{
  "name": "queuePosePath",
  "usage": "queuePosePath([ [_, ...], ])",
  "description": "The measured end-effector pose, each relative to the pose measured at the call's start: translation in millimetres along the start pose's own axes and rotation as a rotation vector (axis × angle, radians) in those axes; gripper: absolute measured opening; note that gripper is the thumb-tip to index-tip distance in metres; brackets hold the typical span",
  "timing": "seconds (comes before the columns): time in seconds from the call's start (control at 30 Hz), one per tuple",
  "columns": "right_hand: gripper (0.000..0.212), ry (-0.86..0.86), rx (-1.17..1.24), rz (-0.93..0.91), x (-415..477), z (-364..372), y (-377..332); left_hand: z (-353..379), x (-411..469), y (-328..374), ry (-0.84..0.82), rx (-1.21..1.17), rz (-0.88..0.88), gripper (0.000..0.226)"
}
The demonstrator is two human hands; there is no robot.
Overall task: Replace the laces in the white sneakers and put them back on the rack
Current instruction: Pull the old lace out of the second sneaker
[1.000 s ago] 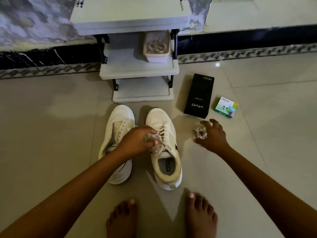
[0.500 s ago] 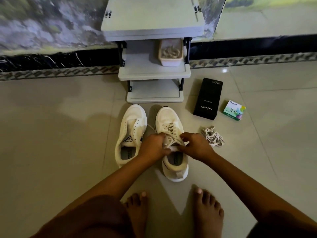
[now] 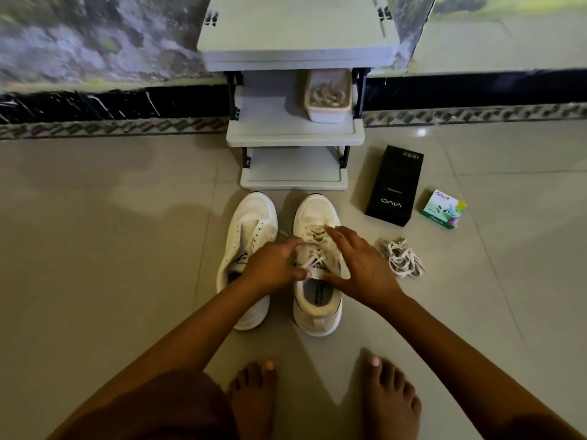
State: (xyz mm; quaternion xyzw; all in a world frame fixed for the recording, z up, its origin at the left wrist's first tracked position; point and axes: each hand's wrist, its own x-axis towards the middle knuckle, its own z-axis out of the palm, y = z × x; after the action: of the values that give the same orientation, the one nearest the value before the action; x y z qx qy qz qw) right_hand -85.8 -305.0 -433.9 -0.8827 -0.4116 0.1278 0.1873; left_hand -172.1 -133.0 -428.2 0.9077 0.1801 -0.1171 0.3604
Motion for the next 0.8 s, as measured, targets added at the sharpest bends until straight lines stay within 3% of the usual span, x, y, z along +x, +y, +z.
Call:
queuePosePath([
  [0.1,0.059,0.109,-0.292,-0.222,2,3,-2,8,-2,3,0.102,0.118,0.086,0.053],
  [0.23,0.055,-0.034,-0.468,-0.043,4,4,5,11,0,1,0.117,0.154,0.111,0.036],
  [0.3,0.063,-0.091,-0.491,0.023,3,2,7,11,2,1,0.126,0.161,0.112,0.032],
  [0.4,0.072,-0.102,-0.495,0.115,1,0,-1,11,3,0,0.116,0.144,0.097,0.031],
  [0.47,0.075,-0.009,-0.49,0.165,0,2,-7,10,3,0,0.112,0.143,0.097,0.031],
  [0.57,0.073,0.165,-0.436,-0.064,-2,10,-8,9,3,1,0.095,0.186,0.105,0.032],
  [0.63,0.069,0.065,-0.306,-0.247,-2,16,-3,8,5,0,0.073,0.169,0.104,0.033],
  [0.73,0.06,-0.142,-0.128,-0.013,-3,10,3,6,4,-1,0.07,0.126,0.096,0.031],
  [0.8,0.059,-0.196,-0.26,0.161,-5,2,2,6,3,-1,0.08,0.12,0.083,0.032],
])
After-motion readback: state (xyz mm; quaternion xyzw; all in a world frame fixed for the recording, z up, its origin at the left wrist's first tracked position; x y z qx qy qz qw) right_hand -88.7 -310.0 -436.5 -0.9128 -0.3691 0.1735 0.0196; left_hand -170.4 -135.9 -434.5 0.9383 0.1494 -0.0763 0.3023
